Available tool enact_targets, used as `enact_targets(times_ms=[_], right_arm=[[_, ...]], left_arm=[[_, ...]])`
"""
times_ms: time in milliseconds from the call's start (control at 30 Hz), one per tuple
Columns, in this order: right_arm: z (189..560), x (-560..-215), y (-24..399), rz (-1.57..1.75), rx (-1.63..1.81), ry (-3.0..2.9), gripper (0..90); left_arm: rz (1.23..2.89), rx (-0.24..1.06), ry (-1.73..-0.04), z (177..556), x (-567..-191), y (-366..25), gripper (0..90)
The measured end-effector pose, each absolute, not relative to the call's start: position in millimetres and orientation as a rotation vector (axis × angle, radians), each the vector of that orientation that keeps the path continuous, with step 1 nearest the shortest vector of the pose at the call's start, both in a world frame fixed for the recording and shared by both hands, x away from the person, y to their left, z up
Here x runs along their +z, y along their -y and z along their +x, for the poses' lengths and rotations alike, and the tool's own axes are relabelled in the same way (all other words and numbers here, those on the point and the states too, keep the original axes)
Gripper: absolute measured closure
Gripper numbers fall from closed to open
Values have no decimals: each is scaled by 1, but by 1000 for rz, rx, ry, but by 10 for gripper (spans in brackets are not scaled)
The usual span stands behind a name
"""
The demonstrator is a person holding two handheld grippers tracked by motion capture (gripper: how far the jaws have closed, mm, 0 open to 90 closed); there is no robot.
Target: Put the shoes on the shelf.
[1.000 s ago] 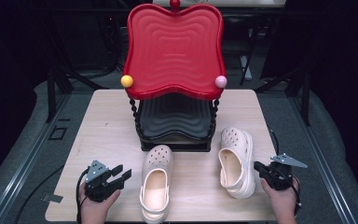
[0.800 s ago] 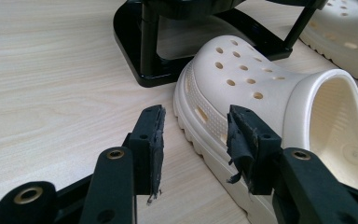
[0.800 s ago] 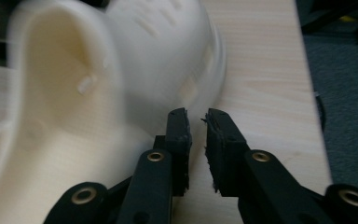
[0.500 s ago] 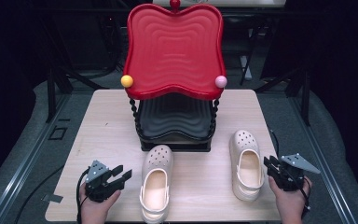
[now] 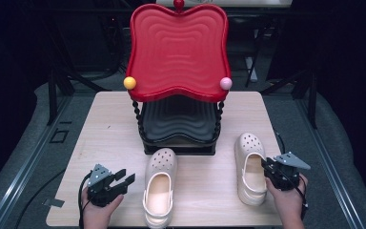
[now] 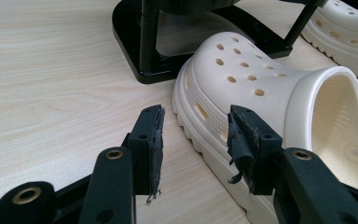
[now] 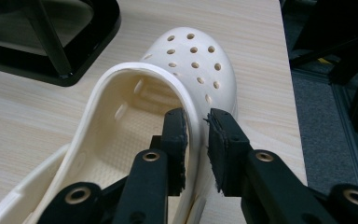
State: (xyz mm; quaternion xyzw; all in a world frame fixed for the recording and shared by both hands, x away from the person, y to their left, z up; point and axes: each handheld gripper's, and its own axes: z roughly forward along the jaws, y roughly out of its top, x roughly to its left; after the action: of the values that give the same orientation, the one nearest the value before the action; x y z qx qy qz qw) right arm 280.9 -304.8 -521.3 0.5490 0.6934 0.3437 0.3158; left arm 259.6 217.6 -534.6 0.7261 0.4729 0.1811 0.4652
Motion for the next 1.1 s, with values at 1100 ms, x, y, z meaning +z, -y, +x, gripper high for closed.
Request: enact_targets(times_ms=[1100], right_arm=[[227,-501,222,1308,973,-2038,832]], left_arm=[[1784,424,-1150,256,-536,-209,554]])
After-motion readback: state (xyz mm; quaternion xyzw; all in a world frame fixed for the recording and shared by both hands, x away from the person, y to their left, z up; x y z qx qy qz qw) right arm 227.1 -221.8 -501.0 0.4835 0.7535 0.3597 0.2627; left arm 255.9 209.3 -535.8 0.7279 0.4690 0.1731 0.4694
